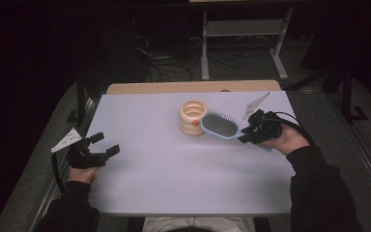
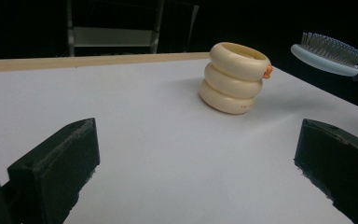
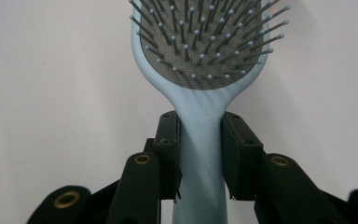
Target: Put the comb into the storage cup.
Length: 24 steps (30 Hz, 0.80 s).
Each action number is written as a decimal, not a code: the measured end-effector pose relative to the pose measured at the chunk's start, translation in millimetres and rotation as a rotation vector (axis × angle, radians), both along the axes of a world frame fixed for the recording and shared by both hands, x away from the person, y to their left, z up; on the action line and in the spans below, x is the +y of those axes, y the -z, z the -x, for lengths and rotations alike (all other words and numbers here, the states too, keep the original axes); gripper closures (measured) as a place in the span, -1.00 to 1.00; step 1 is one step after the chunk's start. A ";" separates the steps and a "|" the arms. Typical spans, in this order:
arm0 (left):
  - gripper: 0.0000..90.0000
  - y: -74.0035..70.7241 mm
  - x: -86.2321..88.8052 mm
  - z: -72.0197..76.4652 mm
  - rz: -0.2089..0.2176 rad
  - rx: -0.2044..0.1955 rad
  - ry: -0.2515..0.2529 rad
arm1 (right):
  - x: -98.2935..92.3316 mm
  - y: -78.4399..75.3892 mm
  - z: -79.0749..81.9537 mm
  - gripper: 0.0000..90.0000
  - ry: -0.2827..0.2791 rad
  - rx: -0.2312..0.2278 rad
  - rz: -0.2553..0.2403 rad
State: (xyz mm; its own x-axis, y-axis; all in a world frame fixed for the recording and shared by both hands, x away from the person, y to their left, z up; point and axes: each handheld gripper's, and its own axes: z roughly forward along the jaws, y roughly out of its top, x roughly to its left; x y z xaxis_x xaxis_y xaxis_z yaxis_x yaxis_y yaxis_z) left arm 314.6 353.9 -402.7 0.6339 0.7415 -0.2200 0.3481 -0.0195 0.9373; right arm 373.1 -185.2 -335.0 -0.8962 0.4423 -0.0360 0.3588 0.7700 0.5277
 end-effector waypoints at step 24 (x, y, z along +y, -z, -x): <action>-1.00 -0.4 0.4 0.3 -0.005 -0.001 -0.009 | 23.1 -32.0 -4.8 0.51 -0.017 -0.074 -0.043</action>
